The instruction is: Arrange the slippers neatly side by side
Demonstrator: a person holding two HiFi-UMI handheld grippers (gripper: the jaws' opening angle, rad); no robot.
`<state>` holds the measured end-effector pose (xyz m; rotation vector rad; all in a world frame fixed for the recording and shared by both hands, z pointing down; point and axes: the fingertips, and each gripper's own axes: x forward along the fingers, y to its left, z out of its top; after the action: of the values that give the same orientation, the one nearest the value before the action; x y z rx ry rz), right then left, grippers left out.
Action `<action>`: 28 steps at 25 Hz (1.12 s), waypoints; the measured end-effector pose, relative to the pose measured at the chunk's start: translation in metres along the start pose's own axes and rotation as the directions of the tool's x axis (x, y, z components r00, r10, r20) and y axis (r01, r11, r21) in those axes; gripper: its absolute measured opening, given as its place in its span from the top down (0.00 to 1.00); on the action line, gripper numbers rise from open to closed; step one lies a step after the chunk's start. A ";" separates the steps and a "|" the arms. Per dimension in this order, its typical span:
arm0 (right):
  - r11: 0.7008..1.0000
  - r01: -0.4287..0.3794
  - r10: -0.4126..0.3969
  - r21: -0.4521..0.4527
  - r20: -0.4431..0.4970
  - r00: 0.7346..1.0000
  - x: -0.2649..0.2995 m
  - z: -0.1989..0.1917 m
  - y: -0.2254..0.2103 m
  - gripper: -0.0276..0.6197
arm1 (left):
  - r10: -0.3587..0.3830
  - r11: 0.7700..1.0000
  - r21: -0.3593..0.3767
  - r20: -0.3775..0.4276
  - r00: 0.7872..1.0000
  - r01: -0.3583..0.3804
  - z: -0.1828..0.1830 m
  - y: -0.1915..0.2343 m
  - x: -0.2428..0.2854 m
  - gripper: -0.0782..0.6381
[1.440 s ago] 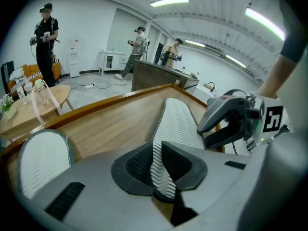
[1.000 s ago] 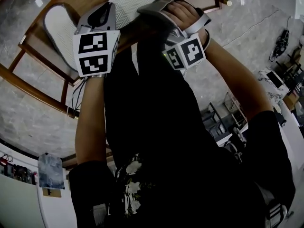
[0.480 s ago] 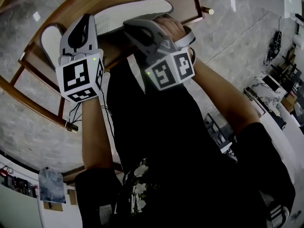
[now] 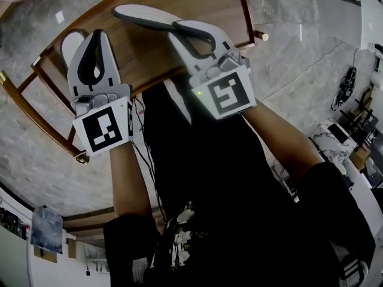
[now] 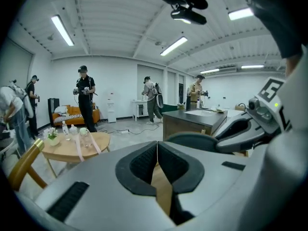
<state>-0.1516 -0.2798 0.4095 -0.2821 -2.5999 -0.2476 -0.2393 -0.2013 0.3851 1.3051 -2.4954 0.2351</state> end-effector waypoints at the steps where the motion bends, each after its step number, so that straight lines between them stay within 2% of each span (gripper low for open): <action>1: 0.999 -0.006 0.005 0.051 0.010 1.000 -0.003 0.001 -0.003 0.91 | 0.016 1.000 0.002 -0.004 1.000 -0.016 0.000 -0.002 -0.004 0.88; 3: 0.991 -0.029 0.027 0.130 0.012 1.000 -0.004 0.001 -0.007 0.91 | 0.042 0.999 0.000 -0.009 0.999 -0.042 0.001 -0.004 -0.010 0.88; 5: 0.986 -0.054 0.051 0.155 0.018 0.999 -0.004 0.001 -0.010 0.91 | 0.051 0.998 -0.027 0.003 0.999 -0.051 0.006 -0.011 -0.013 0.89; 7: 0.985 -0.080 0.076 0.155 0.030 0.997 -0.003 0.001 -0.010 0.91 | 0.055 0.998 -0.041 0.009 0.998 -0.055 0.009 -0.020 -0.017 0.89; 11: 0.980 -0.129 0.119 0.152 0.069 0.990 0.001 0.004 -0.008 0.91 | 0.101 0.995 -0.019 -0.016 0.995 -0.101 0.013 -0.030 -0.036 0.89; 16: 0.976 -0.174 0.162 0.128 0.101 0.982 -0.005 0.010 -0.008 0.91 | 0.174 0.984 -0.019 -0.038 0.984 -0.175 0.028 -0.028 -0.088 0.89; 20: 0.973 -0.164 0.146 0.165 0.116 0.983 -0.009 0.011 -0.014 0.91 | 0.258 0.966 0.021 -0.041 0.965 -0.257 0.048 -0.023 -0.138 0.89; 23: 0.963 -0.145 0.118 0.228 0.128 0.985 -0.005 0.008 -0.019 0.91 | 0.291 0.956 -0.022 -0.013 0.957 -0.291 0.057 -0.021 -0.164 0.89; 25: 0.934 -0.150 0.105 0.325 0.152 0.983 0.001 0.008 -0.023 0.91 | 0.301 0.953 -0.033 0.005 0.954 -0.301 0.058 -0.023 -0.169 0.89; 26: 0.905 -0.153 0.095 0.397 0.163 0.982 0.004 0.007 -0.028 0.91 | 0.306 0.952 -0.033 0.005 0.952 -0.305 0.058 -0.025 -0.168 0.89; 28: 0.825 -0.154 0.068 0.544 0.175 0.982 0.009 0.001 -0.039 0.91 | 0.309 0.950 -0.047 0.003 0.951 -0.308 0.057 -0.029 -0.163 0.89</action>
<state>-0.1689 -0.3155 0.4086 -0.2439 -2.6481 0.5941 -0.1392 -0.1087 0.2749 0.8943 -2.6887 0.2396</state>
